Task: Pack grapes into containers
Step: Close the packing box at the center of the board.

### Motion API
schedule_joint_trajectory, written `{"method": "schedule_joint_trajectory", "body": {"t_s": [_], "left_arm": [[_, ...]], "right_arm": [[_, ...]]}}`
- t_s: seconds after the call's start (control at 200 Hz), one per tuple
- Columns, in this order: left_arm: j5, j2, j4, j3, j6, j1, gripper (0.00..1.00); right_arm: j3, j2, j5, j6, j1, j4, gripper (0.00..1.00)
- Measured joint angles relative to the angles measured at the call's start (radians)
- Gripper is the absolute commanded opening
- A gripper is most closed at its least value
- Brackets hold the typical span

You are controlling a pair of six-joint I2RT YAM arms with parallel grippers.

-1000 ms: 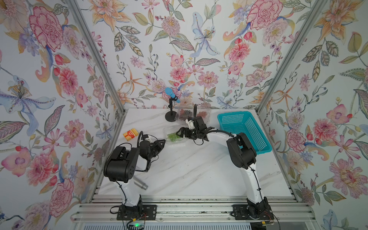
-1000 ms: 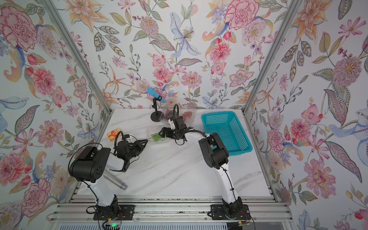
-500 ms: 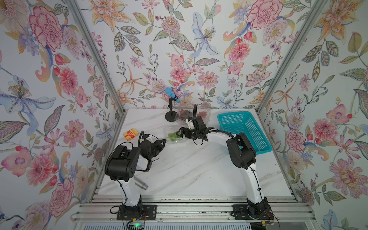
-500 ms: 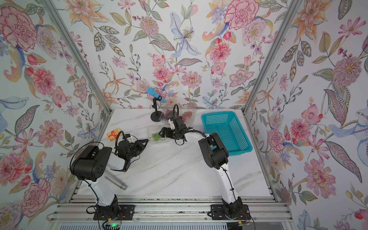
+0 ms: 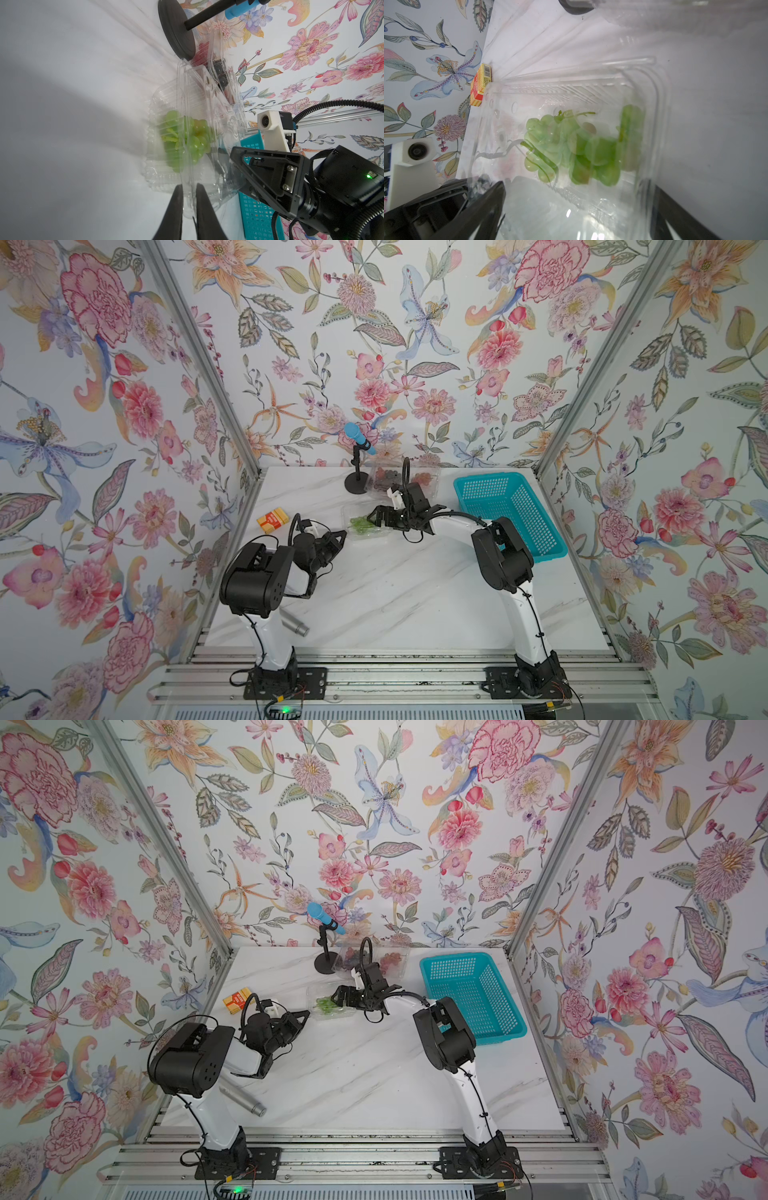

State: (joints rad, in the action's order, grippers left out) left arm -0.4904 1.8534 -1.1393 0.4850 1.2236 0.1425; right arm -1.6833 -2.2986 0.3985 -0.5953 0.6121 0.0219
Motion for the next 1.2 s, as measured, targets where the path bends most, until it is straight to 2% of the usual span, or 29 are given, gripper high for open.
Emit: {"method": "schedule_joint_trajectory", "body": {"t_s": [0.525,0.675,0.826,0.981,1.201], "left_arm": [[0.005,0.000,0.004,0.000,-0.004,0.002,0.10],[0.007,-0.009,0.026,0.004,-0.022,0.003,0.15],[0.026,-0.087,0.178,0.030,-0.100,0.014,0.26],[0.047,-0.182,0.337,0.070,-0.194,0.017,0.31],[0.076,-0.251,0.434,0.093,-0.275,0.017,0.39]], "right_arm": [[0.000,0.000,-0.007,-0.003,0.002,0.002,1.00],[0.000,0.000,-0.007,-0.003,0.002,0.002,1.00],[0.000,0.000,-0.006,-0.003,0.002,0.002,1.00],[0.024,0.024,0.005,-0.003,-0.004,0.001,1.00],[0.078,0.080,0.005,-0.001,-0.021,0.020,1.00]]}}
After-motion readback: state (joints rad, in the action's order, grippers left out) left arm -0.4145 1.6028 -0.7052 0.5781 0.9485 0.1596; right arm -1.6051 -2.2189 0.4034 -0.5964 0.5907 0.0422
